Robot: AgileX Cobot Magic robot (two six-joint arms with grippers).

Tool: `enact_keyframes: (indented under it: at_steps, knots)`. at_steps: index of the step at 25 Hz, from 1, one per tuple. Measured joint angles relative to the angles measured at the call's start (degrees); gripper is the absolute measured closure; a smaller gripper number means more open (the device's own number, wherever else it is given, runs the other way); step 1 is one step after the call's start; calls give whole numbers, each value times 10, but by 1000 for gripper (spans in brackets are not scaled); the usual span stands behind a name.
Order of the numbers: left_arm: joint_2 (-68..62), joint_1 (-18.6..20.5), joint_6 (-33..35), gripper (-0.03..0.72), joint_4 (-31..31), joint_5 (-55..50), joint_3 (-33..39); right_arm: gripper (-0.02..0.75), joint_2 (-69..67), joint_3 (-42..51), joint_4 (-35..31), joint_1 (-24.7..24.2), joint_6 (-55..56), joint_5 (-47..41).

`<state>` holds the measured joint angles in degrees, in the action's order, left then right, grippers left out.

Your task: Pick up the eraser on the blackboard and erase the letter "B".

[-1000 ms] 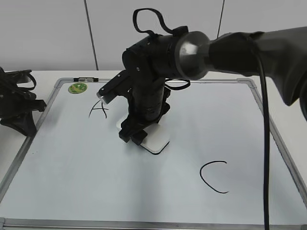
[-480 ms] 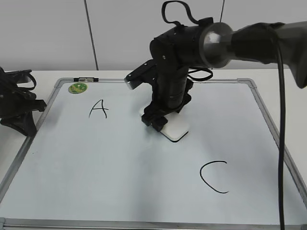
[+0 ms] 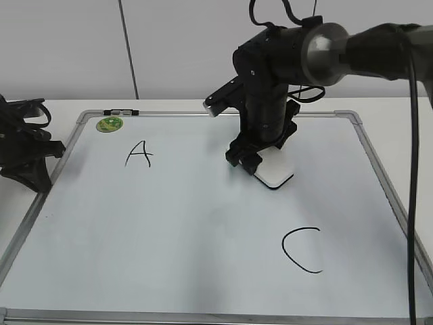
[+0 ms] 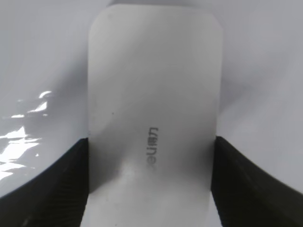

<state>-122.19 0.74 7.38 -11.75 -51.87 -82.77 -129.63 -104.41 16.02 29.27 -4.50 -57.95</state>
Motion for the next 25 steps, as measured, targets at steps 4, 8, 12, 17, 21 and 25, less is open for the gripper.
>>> enact_keyframes:
  at_steps: [4, 8, 12, 17, 21, 25]
  knots:
    - [0, 0, 0, 678, 0, 0, 0, 194, 32, -9, -7, -1, 4, -20]
    - [0, 0, 0, 678, 0, 1, 0, 194, 71, -12, -30, -9, 9, -48]
    - [0, 0, 0, 678, 0, 1, 0, 194, 97, -1, -69, -29, 14, -55]
    - [0, 0, 0, 678, 0, 1, 0, 194, 147, 55, -79, -50, 26, -46]
    - [0, 0, 0, 678, 0, 1, 0, 194, 203, 142, -85, -72, 39, -10]
    - [0, 0, 0, 678, 0, 1, 0, 194, 261, 235, -86, -111, 59, 45]
